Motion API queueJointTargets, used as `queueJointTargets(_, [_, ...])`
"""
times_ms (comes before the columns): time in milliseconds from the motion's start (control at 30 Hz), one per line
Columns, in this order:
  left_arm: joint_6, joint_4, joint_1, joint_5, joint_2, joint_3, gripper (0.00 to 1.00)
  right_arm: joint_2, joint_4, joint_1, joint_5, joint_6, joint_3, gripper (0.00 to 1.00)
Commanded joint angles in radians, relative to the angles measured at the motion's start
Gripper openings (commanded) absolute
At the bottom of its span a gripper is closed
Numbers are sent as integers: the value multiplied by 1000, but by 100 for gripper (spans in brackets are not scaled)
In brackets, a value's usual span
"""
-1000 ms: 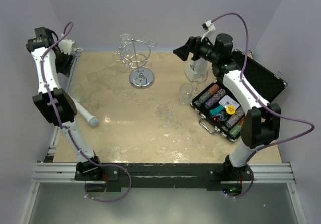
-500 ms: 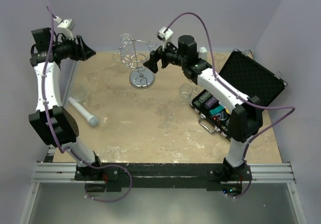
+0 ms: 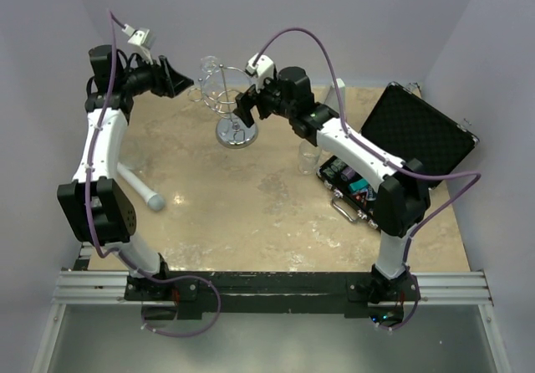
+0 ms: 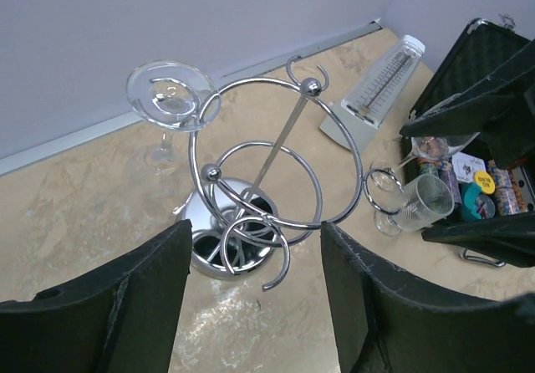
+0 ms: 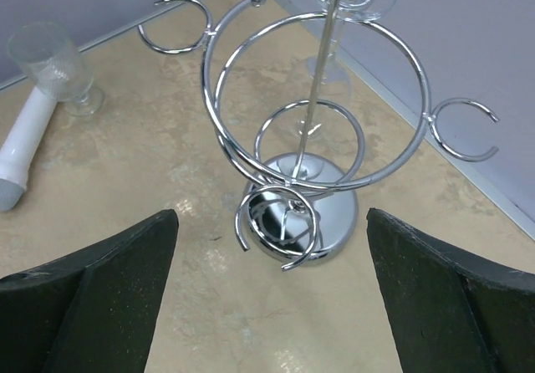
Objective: Take the wine glass off the wine glass rack
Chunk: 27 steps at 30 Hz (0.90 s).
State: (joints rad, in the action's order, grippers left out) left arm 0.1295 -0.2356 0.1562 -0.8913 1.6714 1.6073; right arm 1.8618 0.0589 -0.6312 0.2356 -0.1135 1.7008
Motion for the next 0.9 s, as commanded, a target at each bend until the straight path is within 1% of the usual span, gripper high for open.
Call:
queueJointTargets(0, [44, 64, -6, 49, 22, -3, 67, 16, -37, 4, -122, -12, 45, 98])
queueJointTargets(267, [47, 64, -33, 3, 10, -44, 65, 42, -45, 4, -150, -15, 45, 98])
queueJointTargets(633, [53, 64, -73, -31, -55, -161, 62, 79, -53, 5, -232, -52, 62, 99])
queueJointTargets(867, [78, 76, -81, -44, -81, -187, 61, 106, -53, 7, -312, -68, 86, 98])
